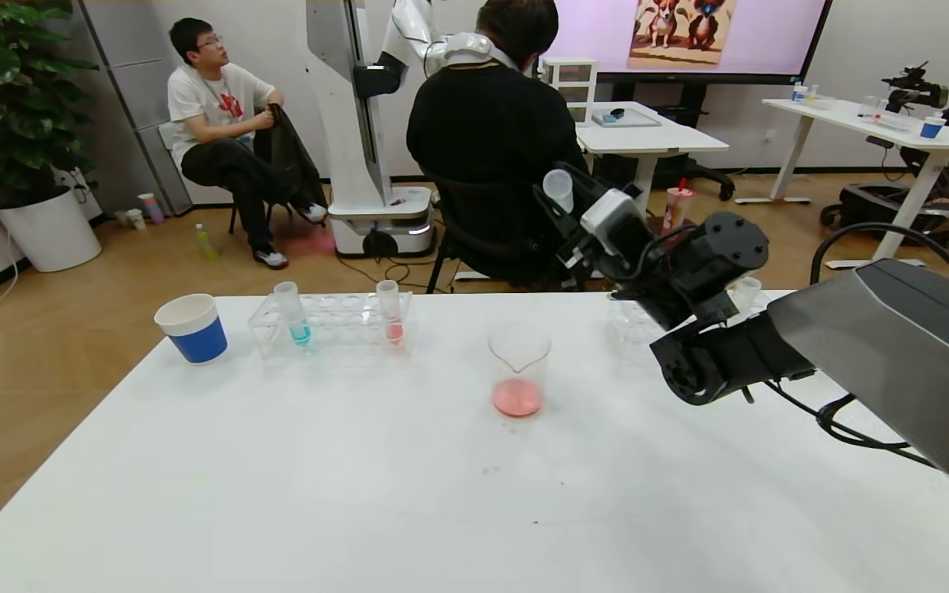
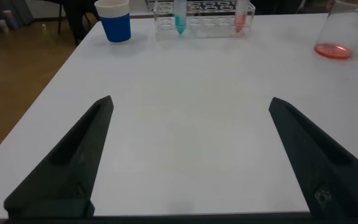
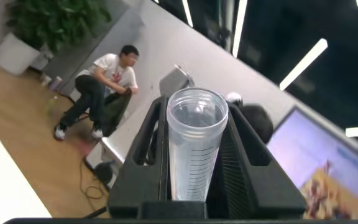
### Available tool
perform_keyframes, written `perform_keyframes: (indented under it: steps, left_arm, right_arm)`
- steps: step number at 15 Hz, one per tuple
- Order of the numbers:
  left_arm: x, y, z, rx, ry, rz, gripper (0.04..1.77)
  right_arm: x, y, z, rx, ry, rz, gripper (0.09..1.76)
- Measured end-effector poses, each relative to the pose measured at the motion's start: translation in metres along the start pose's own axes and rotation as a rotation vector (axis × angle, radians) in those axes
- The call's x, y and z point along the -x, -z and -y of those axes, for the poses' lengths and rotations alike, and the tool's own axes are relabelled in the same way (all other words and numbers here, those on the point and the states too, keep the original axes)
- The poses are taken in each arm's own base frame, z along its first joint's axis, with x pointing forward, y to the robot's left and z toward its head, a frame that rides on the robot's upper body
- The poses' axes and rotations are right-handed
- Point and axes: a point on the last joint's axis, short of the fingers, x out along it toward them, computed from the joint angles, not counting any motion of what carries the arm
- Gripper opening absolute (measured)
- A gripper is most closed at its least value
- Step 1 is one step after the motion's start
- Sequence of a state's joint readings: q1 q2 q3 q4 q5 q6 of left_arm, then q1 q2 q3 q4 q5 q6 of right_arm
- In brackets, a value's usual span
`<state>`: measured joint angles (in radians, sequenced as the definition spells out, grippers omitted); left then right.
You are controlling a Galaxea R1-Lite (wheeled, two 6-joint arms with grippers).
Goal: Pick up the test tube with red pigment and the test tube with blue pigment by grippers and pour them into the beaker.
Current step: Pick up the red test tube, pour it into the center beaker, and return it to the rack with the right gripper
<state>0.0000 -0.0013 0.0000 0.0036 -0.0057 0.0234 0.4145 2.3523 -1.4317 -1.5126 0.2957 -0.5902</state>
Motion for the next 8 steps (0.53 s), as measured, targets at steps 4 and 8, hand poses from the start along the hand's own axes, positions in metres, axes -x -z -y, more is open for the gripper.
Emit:
perform_keyframes:
  steps: [4, 8]
  left_arm:
    - [0.0, 0.0, 0.0, 0.0, 0.0, 0.0, 1.75]
    - [0.0, 0.0, 0.0, 0.001, 0.0, 0.0, 1.75]
  right_arm:
    - [0.014, -0.017, -0.014, -0.329, 0.156, -0.224, 0.52]
    - [0.045, -0.032, -0.02, -0.504, 0.151, -0.448, 0.52]
